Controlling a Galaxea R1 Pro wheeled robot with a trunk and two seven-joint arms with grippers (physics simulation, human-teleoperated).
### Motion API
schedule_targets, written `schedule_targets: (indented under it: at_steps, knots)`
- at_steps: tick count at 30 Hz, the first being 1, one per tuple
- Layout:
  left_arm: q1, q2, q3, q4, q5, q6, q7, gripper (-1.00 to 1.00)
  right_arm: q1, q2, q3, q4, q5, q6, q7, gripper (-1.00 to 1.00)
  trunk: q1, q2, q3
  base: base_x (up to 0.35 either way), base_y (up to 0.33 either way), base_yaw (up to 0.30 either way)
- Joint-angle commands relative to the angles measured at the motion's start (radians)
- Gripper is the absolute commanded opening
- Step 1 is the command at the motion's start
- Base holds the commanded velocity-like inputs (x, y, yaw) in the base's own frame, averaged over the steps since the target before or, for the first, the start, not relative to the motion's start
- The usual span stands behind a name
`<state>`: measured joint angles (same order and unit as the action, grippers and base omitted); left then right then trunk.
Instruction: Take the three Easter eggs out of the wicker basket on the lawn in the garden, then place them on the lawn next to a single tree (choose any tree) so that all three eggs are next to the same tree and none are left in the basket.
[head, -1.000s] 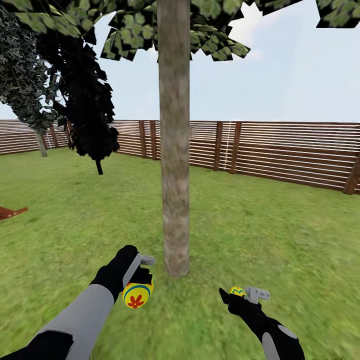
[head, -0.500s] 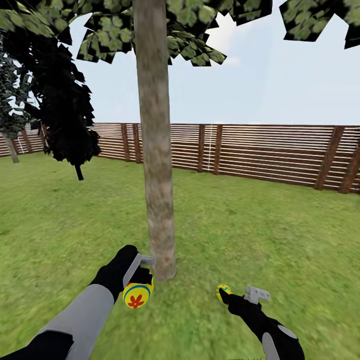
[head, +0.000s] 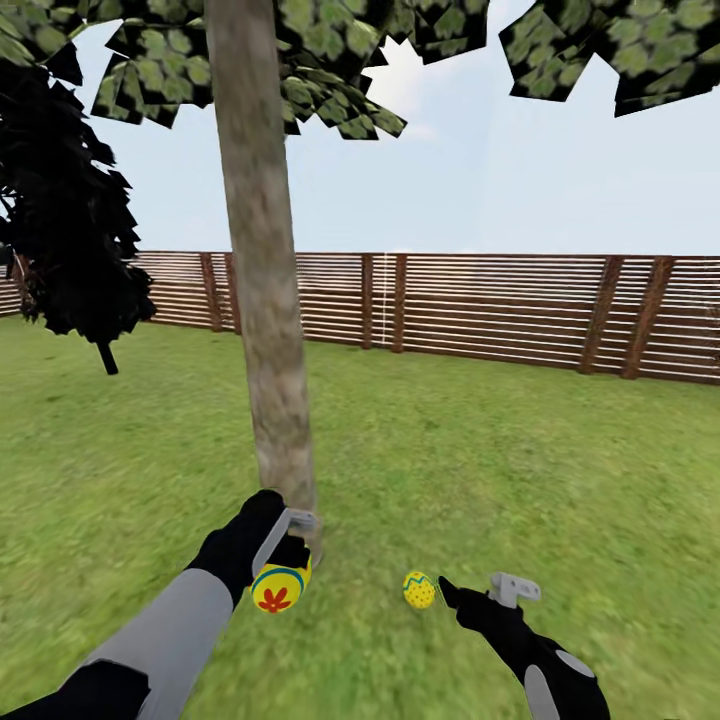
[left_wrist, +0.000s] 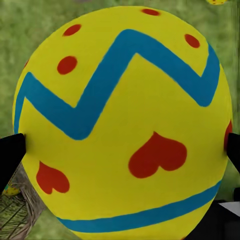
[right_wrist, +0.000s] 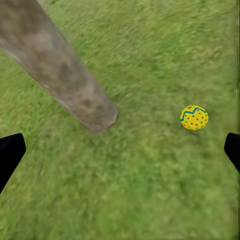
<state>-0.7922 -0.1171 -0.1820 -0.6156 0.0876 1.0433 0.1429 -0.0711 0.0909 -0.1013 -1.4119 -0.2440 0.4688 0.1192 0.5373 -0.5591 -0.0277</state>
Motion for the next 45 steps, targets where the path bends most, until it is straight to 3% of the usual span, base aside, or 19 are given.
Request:
schedule_targets:
  at_steps: [1, 14, 37, 45]
  knots:
    - [-0.001, 0.001, -0.007, -0.001, 0.009, 0.004, 0.009, -1.00, -0.001, 0.001, -0.003, -0.001, -0.003, 0.006, 0.007, 1.00, 0.001, -0.002, -0.001, 0.238, -0.202, -0.214]
    - [-0.001, 0.000, -0.010, 0.000, 0.009, 0.004, 0.009, -1.00, -0.002, 0.001, -0.001, -0.003, -0.005, 0.008, 0.013, 1.00, 0.001, -0.002, -0.001, 0.242, -0.215, -0.027]
    - [-0.001, -0.001, -0.011, 0.000, 0.008, 0.004, 0.008, -1.00, -0.004, 0.001, -0.002, 0.018, -0.002, 0.007, 0.004, 1.00, 0.001, -0.002, -0.037, 0.236, -0.238, 0.000]
    - [-0.001, -0.001, -0.011, 0.000, 0.008, 0.004, 0.009, -1.00, -0.004, 0.001, -0.002, 0.018, -0.002, 0.008, 0.005, 1.00, 0.001, -0.002, -0.039, 0.230, -0.242, 0.000]
